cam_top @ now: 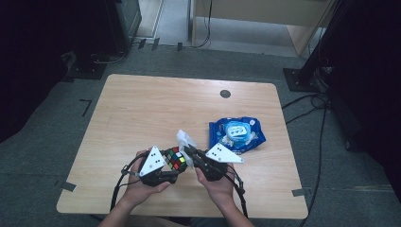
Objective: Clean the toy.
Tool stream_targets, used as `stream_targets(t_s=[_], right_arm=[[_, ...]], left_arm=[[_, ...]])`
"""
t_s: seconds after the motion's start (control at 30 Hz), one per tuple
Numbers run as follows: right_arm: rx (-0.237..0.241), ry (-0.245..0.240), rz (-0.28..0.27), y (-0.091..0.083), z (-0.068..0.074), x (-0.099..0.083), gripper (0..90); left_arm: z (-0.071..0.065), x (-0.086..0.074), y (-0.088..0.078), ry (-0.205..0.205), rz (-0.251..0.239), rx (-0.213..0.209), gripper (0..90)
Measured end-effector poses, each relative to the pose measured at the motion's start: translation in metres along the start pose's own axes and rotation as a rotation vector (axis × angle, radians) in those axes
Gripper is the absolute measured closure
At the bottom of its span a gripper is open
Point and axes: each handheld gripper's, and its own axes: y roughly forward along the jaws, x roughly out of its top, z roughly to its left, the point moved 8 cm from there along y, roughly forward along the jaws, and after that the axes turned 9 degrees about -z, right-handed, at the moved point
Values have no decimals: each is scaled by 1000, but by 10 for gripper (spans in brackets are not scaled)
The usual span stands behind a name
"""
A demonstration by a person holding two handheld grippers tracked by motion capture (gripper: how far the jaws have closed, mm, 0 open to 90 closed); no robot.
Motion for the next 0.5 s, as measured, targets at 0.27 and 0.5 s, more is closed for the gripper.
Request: stream_targets(t_s=[0.27, 0.5], right_arm=[[-123, 15, 69, -3, -38, -21, 895], [-31, -14, -41, -14, -11, 22, 895]], left_arm=[[9, 5, -6, -5, -24, 18, 342], [17, -5, -3, 9, 25, 50, 342]])
